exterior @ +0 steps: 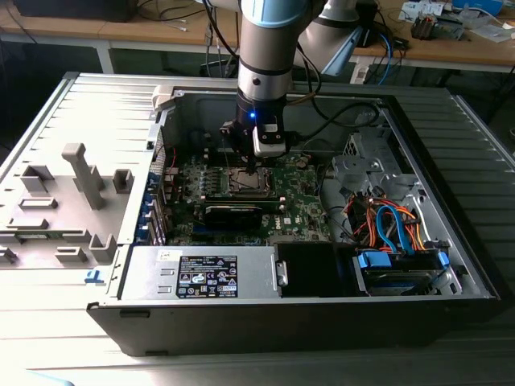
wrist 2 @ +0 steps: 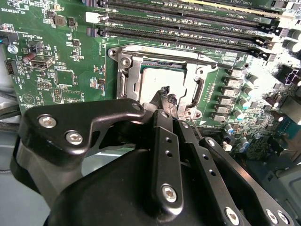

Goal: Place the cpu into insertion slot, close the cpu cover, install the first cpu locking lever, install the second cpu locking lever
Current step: 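Install the first cpu locking lever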

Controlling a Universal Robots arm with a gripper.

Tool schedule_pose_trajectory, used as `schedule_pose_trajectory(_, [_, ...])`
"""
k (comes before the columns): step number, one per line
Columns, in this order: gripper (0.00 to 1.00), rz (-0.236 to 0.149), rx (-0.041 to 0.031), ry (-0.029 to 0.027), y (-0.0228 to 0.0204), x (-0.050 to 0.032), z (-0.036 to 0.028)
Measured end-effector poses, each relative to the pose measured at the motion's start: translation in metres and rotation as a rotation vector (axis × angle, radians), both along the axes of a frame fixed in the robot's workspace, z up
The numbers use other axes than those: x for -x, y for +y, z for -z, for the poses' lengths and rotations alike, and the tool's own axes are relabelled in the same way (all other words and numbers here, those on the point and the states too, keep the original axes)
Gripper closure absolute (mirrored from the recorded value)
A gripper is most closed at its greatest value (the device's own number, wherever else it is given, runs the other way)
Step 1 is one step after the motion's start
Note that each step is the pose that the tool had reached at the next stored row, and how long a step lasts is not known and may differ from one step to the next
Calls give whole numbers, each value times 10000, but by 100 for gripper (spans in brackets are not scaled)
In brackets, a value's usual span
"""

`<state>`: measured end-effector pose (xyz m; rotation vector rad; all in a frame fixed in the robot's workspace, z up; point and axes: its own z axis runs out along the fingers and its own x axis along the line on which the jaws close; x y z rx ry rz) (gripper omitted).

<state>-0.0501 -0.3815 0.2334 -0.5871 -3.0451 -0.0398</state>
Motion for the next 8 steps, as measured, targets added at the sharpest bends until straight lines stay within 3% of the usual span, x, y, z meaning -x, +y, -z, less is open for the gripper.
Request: schedule_pose_trajectory(8, [89, -41, 0, 0, 0, 0, 0])
